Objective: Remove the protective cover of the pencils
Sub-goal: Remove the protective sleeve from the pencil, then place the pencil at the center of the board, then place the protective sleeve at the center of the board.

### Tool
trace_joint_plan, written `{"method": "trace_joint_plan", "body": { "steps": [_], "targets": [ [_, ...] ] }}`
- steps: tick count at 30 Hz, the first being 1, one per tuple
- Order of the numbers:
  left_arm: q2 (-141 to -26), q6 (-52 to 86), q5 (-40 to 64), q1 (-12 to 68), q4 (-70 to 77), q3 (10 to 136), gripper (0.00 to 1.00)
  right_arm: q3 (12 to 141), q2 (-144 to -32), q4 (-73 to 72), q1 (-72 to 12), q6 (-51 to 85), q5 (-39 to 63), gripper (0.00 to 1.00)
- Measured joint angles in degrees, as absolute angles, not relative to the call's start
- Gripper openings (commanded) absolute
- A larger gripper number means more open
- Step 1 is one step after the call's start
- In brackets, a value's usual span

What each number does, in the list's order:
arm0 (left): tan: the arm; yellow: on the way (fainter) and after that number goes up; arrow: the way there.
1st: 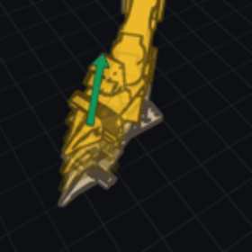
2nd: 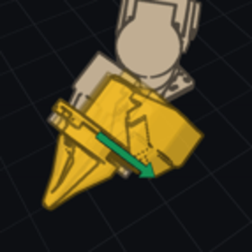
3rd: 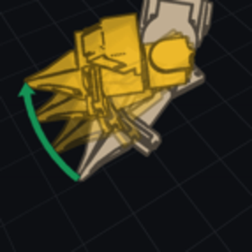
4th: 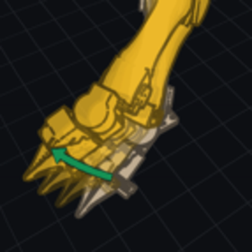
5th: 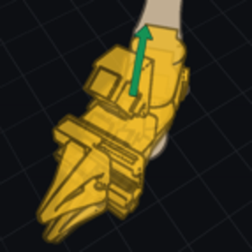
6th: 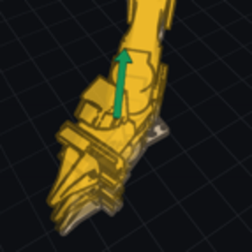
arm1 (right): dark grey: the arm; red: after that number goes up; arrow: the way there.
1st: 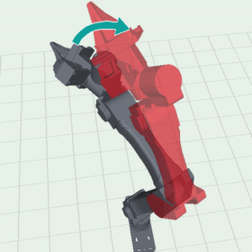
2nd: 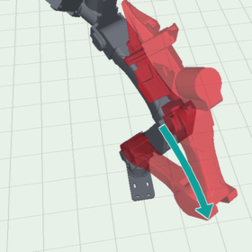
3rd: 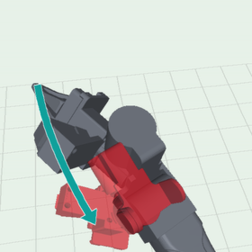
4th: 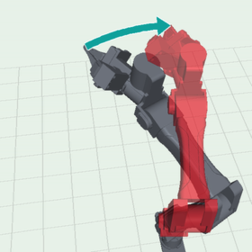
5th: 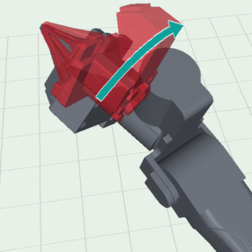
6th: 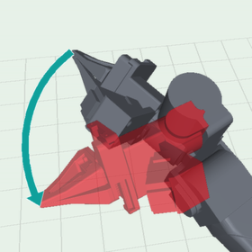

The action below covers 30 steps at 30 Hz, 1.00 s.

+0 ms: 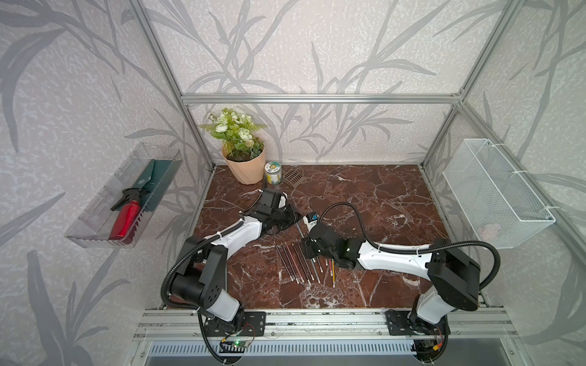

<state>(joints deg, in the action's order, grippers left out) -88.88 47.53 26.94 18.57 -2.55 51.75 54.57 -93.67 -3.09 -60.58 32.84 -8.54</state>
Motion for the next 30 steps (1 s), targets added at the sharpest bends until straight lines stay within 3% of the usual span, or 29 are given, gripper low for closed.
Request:
{"method": "trace_joint_plan", "body": {
  "steps": [12, 21, 30],
  "targets": [
    [-86.43, 48.64, 18.28, 14.24, -3.22, 51.35, 0.00, 51.68, -92.14, -1.50, -65.34, 32.93, -9.98, 0.00],
    [-88.66, 48.56, 20.14, 14.98, -3.36, 51.94, 0.00, 46.50, -88.42, -0.67, -57.14, 37.28, -11.53, 0.00],
    [-93.49, 46.78, 20.80, 19.86, -5.98, 57.52, 0.00, 47.09, -92.01, 0.45, -55.22, 38.13, -10.41, 0.00]
  ]
}}
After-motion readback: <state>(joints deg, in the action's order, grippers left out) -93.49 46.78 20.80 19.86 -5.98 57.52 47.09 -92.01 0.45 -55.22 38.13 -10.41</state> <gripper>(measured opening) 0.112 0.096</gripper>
